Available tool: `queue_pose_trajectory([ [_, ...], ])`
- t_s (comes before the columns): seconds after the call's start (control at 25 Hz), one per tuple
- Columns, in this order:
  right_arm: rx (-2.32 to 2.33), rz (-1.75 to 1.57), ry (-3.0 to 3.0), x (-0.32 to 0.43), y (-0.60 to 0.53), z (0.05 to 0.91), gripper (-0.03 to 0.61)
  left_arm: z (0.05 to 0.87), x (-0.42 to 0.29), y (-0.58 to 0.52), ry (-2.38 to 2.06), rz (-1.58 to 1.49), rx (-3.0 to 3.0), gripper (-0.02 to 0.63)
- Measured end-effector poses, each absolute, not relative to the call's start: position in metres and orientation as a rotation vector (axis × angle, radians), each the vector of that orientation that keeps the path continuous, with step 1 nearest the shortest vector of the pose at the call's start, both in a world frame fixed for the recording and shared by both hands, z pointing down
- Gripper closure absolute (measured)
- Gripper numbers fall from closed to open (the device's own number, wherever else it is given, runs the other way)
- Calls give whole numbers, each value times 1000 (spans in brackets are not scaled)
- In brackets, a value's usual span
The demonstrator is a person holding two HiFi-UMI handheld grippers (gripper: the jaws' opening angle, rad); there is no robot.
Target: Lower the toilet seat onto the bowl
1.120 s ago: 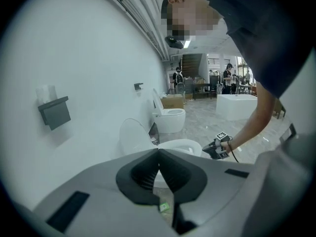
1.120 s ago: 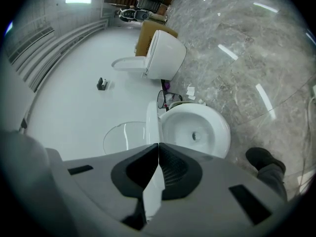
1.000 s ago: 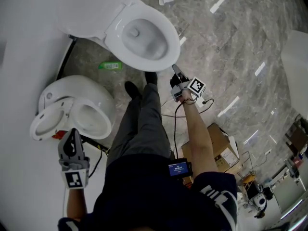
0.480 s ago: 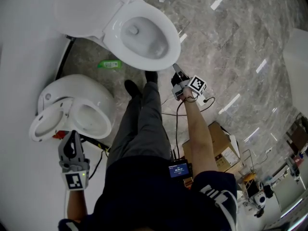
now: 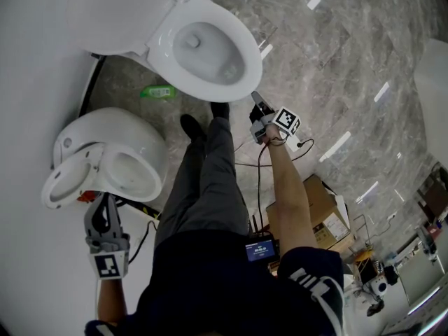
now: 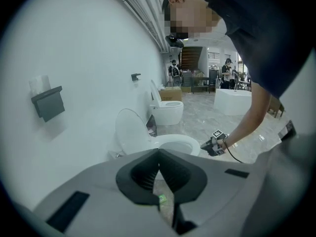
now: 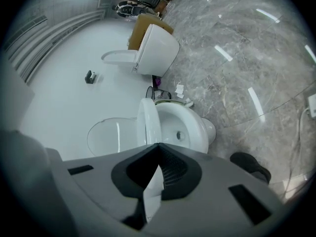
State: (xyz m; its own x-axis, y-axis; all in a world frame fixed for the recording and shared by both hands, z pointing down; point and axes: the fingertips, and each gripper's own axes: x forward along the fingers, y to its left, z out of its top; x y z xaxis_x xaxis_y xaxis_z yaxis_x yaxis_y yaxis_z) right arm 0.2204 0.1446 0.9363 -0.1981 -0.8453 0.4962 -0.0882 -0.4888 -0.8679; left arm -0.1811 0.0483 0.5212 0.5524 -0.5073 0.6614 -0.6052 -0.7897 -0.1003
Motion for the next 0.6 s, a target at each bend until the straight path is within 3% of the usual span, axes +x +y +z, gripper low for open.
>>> queue_pose_trajectory([
  [0.6, -1548, -1794, 1074, 223, 148, 975, 558, 538, -178, 47, -933, 1114, 2610, 589],
])
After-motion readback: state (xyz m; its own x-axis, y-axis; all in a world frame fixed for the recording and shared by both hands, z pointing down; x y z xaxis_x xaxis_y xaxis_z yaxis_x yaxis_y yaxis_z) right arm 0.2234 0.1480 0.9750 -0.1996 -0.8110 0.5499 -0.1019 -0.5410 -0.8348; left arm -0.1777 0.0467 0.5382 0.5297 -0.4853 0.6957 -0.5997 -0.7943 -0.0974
